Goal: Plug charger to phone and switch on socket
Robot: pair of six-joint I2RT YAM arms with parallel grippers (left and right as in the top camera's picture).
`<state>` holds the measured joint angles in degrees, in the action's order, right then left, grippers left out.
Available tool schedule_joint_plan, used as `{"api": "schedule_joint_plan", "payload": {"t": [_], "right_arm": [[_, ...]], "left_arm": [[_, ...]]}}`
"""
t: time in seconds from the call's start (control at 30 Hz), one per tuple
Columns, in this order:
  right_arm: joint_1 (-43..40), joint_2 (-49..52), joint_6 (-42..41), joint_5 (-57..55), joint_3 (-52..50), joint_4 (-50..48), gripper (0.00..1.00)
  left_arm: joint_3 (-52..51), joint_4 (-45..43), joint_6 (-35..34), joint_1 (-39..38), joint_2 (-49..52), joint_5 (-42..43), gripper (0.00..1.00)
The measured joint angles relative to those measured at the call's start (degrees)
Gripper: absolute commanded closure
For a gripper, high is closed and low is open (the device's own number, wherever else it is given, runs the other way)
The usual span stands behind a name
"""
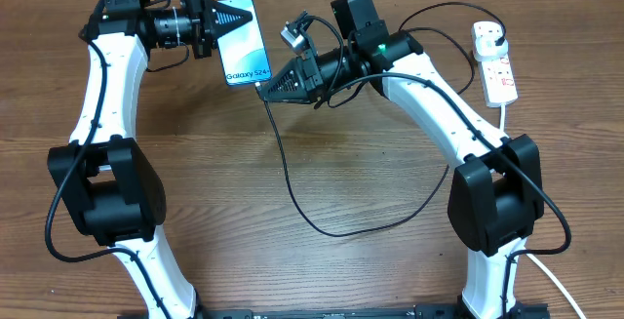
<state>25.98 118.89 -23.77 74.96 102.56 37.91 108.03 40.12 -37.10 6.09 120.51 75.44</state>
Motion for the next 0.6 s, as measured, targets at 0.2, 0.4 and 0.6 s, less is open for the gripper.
{"api": "schedule_joint_plan", "payload": {"t": [0.2,0.4,0.6], "right_arm": [[0.0,0.0,-0.4,0.0,0.0,-0.2,0.96],[0.0,0.0,-0.6,-0.1,0.0,-0.4,0.96],[0.0,0.0,-1.3,-0.2,0.0,-1.0,0.96]], "left_arm": [[0.0,-1.2,-0.2,-0.9,0.0,-0.4,0.95],[0.0,-2.0,-0.5,-1.5,0.0,-0.7,0.96],[0.0,-2.1,-0.5,-1.5,0.0,-0.7,0.96]]}}
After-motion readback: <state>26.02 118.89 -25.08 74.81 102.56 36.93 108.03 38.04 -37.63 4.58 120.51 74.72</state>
